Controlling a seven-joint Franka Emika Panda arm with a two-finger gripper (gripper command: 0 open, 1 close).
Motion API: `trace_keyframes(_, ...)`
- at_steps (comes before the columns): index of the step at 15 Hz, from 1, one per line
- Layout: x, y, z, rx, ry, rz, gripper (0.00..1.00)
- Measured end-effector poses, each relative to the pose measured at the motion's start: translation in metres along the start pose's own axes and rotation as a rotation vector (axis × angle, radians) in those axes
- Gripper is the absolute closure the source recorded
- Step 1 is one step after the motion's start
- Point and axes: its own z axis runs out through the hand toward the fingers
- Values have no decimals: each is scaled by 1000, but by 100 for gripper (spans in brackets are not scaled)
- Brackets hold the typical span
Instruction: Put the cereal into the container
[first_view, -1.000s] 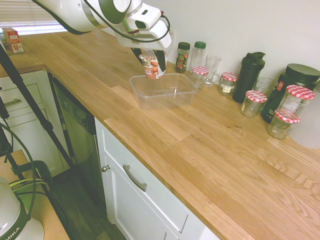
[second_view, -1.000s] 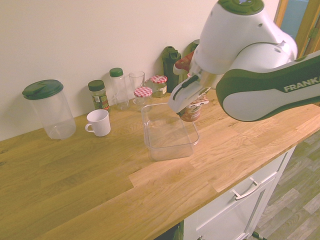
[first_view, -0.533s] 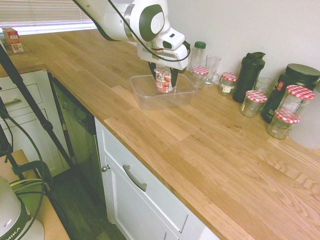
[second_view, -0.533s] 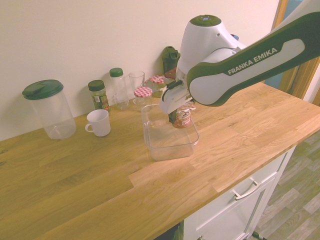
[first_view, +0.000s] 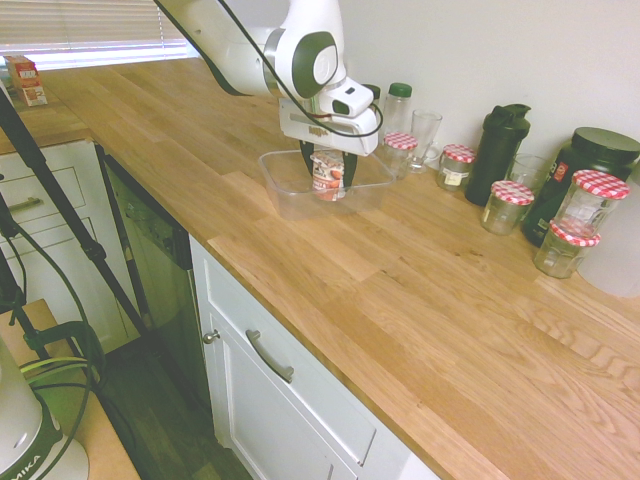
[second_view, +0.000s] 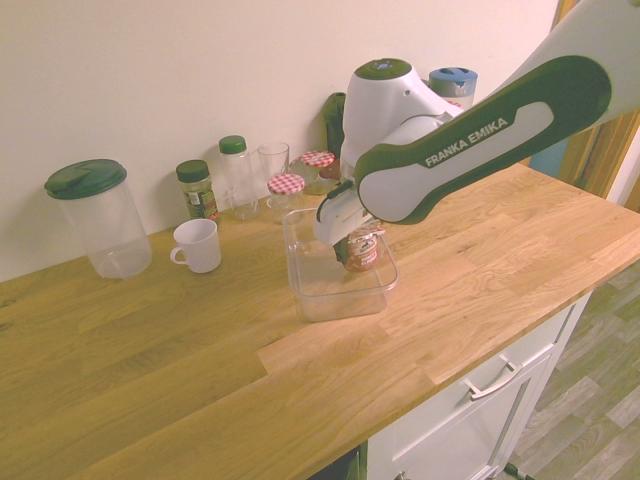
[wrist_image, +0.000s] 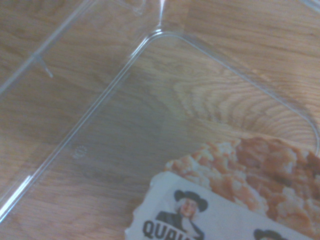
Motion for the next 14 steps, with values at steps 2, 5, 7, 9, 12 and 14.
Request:
trace_keyframes(2,1,-4,11,-16,-4,-8,0)
trace_keyframes(5,1,-6,11,-30,-9,-10,0)
trace_keyframes(7,1,-6,11,-30,-10,-8,0)
trace_keyframes(9,1,-5,12,-30,-13,-5,0)
trace_keyframes(12,-6,-5,15,-50,-48,5,0)
trace_keyframes(14,-11,-7,9,-52,-78,27,0)
